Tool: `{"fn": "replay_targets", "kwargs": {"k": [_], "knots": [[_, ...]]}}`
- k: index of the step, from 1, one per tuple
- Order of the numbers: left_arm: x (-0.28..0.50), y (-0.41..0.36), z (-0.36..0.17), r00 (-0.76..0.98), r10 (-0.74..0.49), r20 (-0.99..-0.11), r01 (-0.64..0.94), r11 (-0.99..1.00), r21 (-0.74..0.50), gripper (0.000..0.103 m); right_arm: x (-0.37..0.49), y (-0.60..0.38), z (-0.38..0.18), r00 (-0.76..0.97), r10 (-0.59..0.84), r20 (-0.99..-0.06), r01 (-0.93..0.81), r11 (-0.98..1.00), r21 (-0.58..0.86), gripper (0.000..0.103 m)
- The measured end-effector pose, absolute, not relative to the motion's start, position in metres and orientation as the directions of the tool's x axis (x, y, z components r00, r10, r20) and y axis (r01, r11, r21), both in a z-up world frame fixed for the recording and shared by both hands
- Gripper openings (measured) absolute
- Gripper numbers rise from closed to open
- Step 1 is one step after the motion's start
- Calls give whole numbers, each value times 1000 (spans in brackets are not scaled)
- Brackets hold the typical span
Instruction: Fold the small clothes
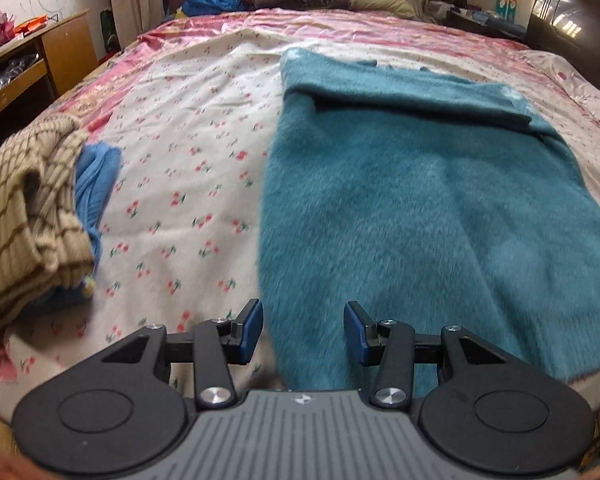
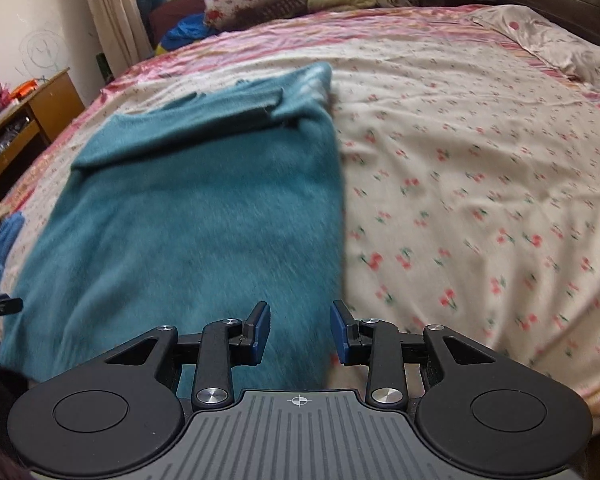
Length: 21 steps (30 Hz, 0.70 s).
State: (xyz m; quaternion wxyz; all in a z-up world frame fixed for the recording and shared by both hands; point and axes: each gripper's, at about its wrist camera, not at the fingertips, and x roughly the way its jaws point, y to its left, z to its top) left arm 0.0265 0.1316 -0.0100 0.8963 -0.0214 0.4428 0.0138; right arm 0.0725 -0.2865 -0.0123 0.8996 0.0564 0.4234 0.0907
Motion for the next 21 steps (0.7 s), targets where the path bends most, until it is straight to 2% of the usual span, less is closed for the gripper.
{"fn": "replay_targets", "kwargs": {"k": [7,11,21], "knots": [[14,135,-12,575,-1,-818,-40,999,-30,50,63,-289,-23,532,247,-810,-99,968,230,33],[9,137,-15,553,-3,-833,-43,999,-32,50,57,-279,-26,514,250,-821,-124,968,217,37],[17,134,-23,494,-23,-869,-46,998,-53,50,55,-278,-32,469,288,-835,-115,957,266,37]]}}
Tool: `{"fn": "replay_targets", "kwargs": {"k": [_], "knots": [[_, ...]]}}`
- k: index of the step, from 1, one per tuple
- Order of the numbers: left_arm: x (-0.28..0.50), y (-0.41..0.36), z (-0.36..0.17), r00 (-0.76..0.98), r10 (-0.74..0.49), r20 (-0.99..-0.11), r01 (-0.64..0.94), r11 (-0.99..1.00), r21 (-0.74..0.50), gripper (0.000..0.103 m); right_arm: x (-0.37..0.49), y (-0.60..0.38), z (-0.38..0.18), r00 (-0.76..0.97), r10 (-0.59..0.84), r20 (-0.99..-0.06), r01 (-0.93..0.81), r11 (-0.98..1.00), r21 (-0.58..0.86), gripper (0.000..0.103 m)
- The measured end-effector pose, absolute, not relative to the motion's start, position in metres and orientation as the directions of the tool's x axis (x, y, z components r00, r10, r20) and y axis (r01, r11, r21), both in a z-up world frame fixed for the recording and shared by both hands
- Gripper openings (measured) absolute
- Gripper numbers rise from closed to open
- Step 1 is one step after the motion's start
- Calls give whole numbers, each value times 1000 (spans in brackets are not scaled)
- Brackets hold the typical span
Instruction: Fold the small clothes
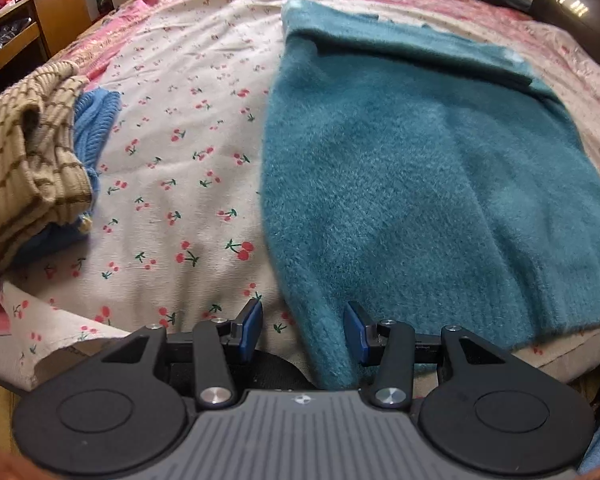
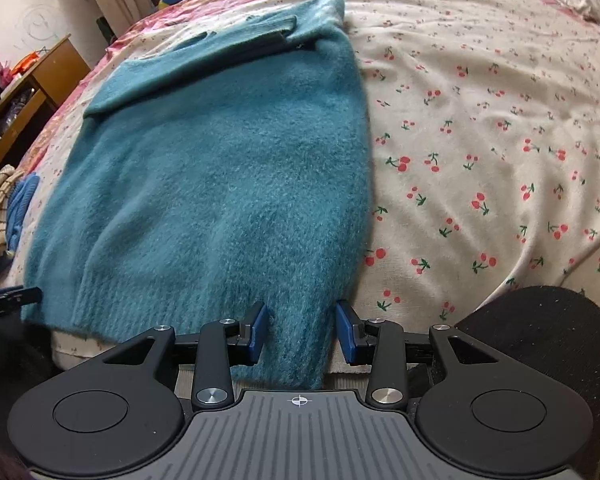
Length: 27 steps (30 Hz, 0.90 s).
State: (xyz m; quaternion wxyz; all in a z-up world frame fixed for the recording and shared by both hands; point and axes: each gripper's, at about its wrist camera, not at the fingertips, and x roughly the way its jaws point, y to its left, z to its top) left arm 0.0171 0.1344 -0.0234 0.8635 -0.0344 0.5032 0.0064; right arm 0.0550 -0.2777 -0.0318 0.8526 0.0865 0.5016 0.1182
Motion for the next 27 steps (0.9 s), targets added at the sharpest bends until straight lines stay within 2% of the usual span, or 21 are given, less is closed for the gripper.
{"fn": "replay_targets", "kwargs": {"k": [8,12,15,20,27], "knots": [[29,135,-24,478,-37,-878,-73,994,-82,50,58,-277,-36,464,305,-832,-100,951,293,38],[27,130,-24,489,-37,-872,-53,996,-72,39,57,-281,-37,466,320,-825,-89,944,317,38],[25,125,-23,500,-17,-866,-42,998,-44,35,57,-281,-37,471,327,-819,-88,941,325,35],[19,118,-21,523,4,-853,-9,1000,-1,27,52,-281,-33,500,341,-796,-103,936,336,21],[15,110,-23,538,31,-842,14,999,46,26,53,-284,-34,502,361,-786,-88,926,368,20]]}}
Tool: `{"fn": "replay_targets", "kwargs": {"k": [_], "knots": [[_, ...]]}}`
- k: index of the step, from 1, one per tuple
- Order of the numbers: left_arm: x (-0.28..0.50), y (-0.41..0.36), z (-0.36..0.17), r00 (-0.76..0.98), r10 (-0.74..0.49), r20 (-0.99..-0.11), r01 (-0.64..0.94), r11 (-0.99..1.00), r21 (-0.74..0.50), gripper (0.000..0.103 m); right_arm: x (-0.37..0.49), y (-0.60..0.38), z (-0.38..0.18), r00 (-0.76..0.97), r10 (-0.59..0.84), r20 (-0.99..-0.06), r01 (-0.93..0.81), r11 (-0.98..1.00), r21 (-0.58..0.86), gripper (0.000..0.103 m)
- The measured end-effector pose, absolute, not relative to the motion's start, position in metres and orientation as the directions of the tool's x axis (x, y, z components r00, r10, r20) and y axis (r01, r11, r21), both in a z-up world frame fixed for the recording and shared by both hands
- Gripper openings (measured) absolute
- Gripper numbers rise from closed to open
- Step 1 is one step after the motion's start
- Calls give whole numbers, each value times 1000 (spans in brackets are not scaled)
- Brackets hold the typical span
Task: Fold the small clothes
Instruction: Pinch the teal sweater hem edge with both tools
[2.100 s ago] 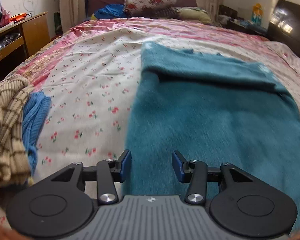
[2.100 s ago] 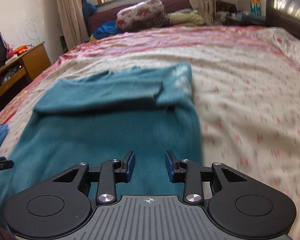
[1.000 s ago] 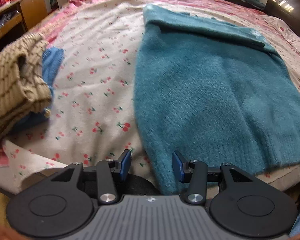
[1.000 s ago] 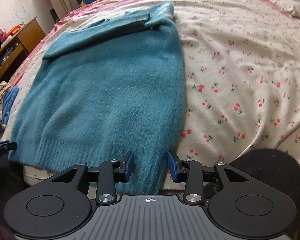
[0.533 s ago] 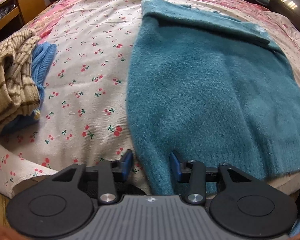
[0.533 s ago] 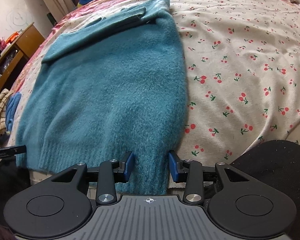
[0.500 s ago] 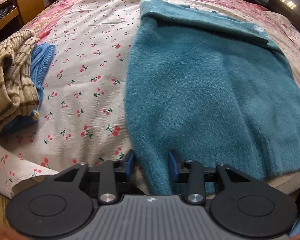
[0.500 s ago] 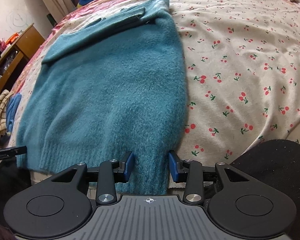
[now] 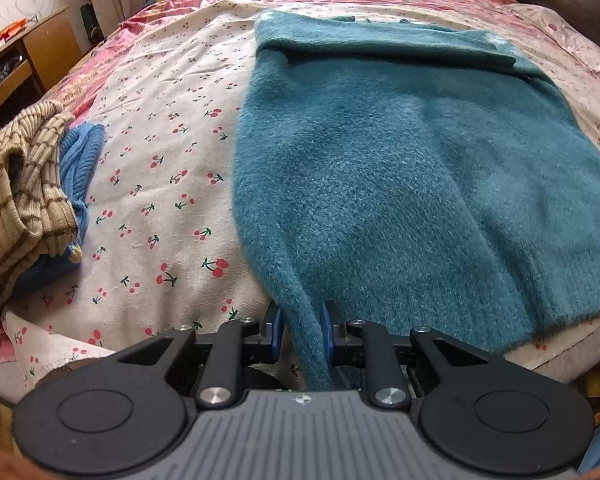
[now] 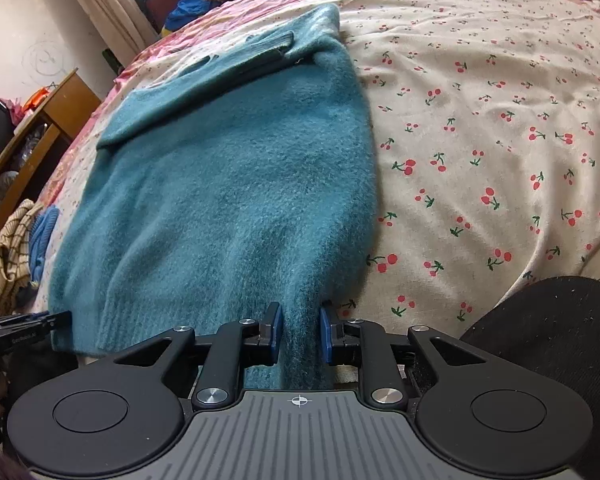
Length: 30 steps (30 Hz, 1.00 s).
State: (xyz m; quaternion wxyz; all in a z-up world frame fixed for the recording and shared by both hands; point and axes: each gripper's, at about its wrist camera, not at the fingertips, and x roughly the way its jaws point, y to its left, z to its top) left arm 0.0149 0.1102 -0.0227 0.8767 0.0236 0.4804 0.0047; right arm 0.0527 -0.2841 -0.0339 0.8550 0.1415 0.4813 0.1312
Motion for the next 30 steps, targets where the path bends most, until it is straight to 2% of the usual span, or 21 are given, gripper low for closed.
{"fn": "replay_targets", "kwargs": {"k": [2,20,30], "knots": [[14,109,-23,542,35,-840,16,999,52,26,53,-283,-35,498,360,-789,-88,926,367,23],[12,107,-23,546,39,-837,21,998,60,26,55,-275,-38,488,345,-802,-99,934,342,25],[9,108,-21,561,35,-827,22,998,57,22,52,-276,-36,506,350,-788,-106,932,346,19]]}}
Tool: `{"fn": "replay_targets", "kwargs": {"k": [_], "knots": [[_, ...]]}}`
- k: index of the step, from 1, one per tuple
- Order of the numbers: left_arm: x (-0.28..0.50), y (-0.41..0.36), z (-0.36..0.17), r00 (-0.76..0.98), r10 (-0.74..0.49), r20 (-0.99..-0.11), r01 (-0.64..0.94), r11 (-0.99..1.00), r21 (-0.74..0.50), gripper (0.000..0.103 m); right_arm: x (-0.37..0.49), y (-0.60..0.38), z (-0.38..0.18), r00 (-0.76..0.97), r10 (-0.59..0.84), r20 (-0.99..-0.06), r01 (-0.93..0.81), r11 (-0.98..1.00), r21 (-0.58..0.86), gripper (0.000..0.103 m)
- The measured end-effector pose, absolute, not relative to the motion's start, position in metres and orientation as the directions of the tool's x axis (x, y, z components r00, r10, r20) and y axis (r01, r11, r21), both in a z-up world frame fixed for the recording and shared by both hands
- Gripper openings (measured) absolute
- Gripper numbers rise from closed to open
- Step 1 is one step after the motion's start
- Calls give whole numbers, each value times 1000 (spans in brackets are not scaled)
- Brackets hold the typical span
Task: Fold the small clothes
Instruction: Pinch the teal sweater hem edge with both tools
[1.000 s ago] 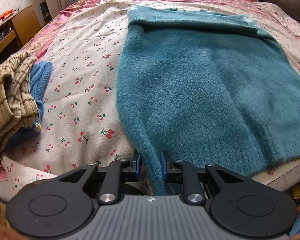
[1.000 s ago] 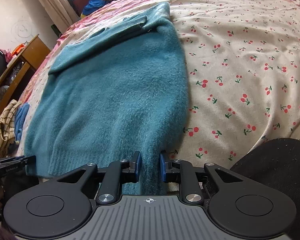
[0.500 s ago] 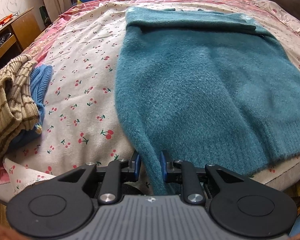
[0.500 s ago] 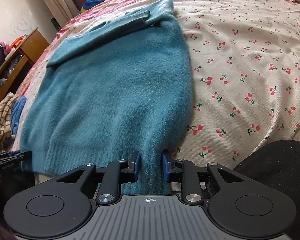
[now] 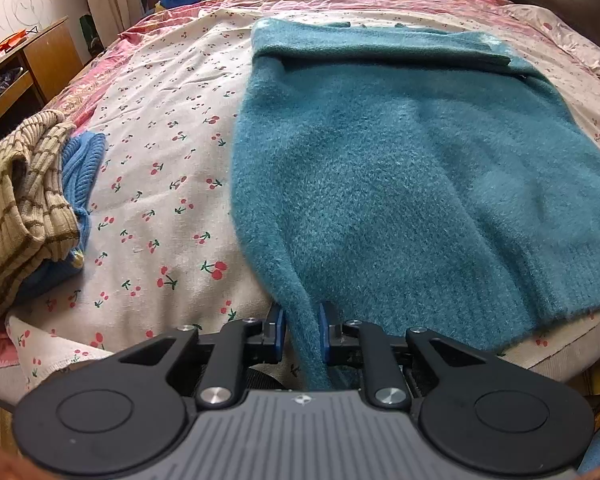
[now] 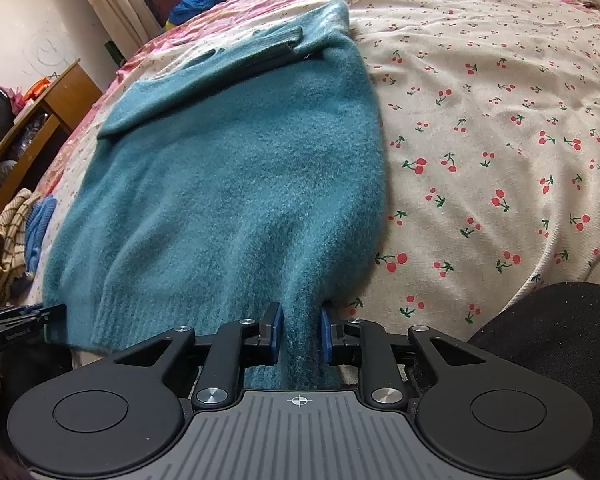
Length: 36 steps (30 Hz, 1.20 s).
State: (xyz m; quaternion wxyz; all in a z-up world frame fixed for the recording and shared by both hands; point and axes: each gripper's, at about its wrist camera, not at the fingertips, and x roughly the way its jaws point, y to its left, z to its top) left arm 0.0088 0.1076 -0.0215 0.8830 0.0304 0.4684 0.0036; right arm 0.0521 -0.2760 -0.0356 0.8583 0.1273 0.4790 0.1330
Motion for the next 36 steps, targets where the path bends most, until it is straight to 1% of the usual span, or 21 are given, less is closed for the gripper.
{"fn": "replay_targets", "kwargs": {"k": [5,11,13,19,20,22,24,29,36], "knots": [[8,108,-21,566,30,-824,23,998,51,22,51,-278,-35,515,365,-776,-102,925,367,17],[7,108,-20,558,20,-830,34,998,47,22,51,-279,-35,511,373,-774,-101,921,377,17],[7,106,-21,549,16,-835,47,998,50,22,52,-279,-36,503,376,-779,-97,919,381,19],[10,97,-24,518,32,-855,89,992,91,23,56,-273,-37,488,365,-793,-107,926,361,23],[10,97,-24,516,32,-856,90,992,92,23,56,-272,-38,486,365,-794,-108,927,360,25],[10,99,-24,516,24,-856,88,993,82,22,57,-271,-38,484,367,-795,-112,926,360,25],[9,103,-23,521,8,-854,78,995,57,21,57,-271,-38,486,368,-792,-110,926,362,25],[7,120,-15,542,-61,-838,23,998,-57,18,55,-281,-36,507,401,-763,-93,906,413,15],[6,138,-1,580,-183,-794,-11,973,-232,17,50,-296,-26,558,509,-655,-107,828,551,14]]}}
